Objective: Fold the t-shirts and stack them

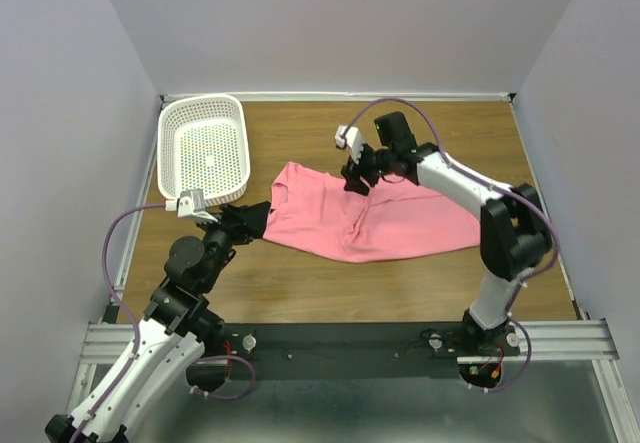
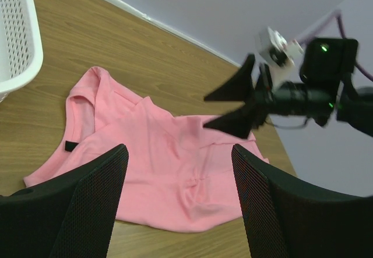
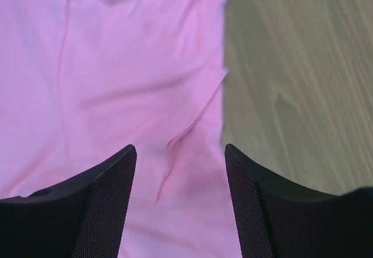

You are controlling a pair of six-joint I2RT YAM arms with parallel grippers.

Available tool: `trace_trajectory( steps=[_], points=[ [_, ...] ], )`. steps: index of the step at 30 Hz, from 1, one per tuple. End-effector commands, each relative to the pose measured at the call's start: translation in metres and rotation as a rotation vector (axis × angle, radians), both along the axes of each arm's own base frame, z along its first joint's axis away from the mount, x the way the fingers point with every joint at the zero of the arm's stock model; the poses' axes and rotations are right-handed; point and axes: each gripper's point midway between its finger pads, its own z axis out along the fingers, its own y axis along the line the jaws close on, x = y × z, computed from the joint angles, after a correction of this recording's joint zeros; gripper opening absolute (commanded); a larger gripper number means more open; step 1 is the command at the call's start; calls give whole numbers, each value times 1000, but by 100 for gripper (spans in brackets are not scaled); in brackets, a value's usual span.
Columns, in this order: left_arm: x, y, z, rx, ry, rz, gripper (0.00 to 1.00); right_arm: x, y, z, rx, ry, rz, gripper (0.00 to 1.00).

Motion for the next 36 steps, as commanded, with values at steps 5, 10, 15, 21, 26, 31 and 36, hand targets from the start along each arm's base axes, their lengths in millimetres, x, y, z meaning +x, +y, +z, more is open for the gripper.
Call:
trace_trajectory(
  steps=[5, 10, 15, 21, 26, 31, 36],
  points=[
    [-6, -5, -12, -16, 20, -39, 79, 64, 59, -42, 219, 446, -191, 72],
    [-11, -5, -13, -32, 18, -49, 79, 104, 80, -61, 259, 497, -275, 72],
    [-13, -5, -11, -45, 16, -53, 79, 92, 83, -82, 255, 577, -256, 68],
    [-12, -5, -13, -47, 20, -52, 79, 57, 77, -113, 201, 667, -196, 60],
    [-10, -8, -12, -50, 21, -60, 79, 51, 74, -120, 169, 662, -192, 47],
    [-9, -11, -12, -53, 23, -70, 79, 74, 72, -121, 149, 604, -269, 14],
    [-10, -11, -11, -60, 22, -72, 79, 118, 64, -114, 174, 532, -398, 0]
  ],
)
